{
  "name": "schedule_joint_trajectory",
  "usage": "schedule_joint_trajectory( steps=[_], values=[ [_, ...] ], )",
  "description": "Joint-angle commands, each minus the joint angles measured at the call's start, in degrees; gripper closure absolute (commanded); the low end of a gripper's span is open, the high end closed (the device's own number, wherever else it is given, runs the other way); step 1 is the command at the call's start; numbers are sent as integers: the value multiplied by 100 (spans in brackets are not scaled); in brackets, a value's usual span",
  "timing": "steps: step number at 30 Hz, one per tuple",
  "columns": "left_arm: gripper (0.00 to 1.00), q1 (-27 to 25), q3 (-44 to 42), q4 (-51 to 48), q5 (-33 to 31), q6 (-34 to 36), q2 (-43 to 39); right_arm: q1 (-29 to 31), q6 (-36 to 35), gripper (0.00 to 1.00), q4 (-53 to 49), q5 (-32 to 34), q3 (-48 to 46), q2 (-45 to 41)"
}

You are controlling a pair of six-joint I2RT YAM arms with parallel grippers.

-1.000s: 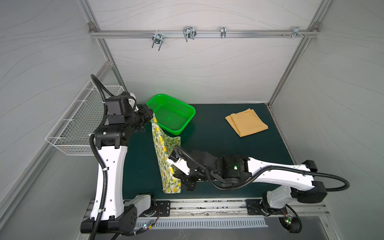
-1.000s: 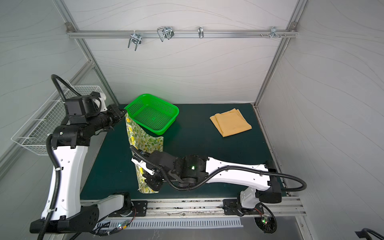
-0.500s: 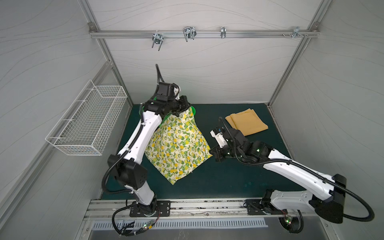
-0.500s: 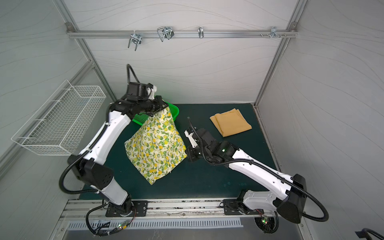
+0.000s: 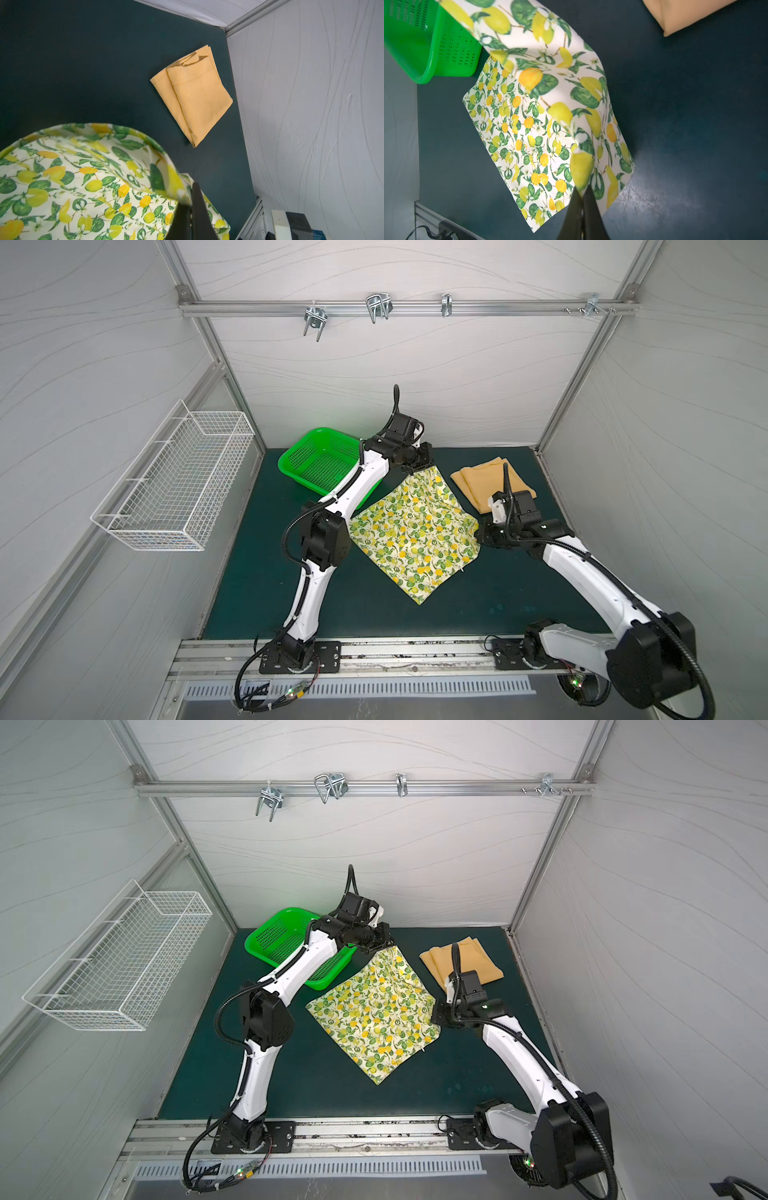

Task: Fold and stack the skirts
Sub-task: 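Lay the skirt flat on the table with both grippers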

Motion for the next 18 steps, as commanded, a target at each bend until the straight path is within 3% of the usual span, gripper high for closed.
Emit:
schedule_joint_trajectory(
  steps=[1,3,8,11,14,18],
  values=[
    [100,45,421,246,86,-175,430,-388,-197,92,172,-331,17,333],
    [96,49,618,235,69,-210,642,-653,-199,92,288,-433,1,541],
    [61,118,706,382,21,-435,800,-1220,-169,90,471,-625,53,1004],
    [45,221,622,352,21,-434,663,-1538,-172,81,588,-740,84,1312],
    [43,345,202,350,30,-351,243,-1964,-104,69,784,-1122,93,1686],
    [42,470,-750,390,-93,-96,-686,-2500,-2,64,961,-1556,241,2262]
  ],
)
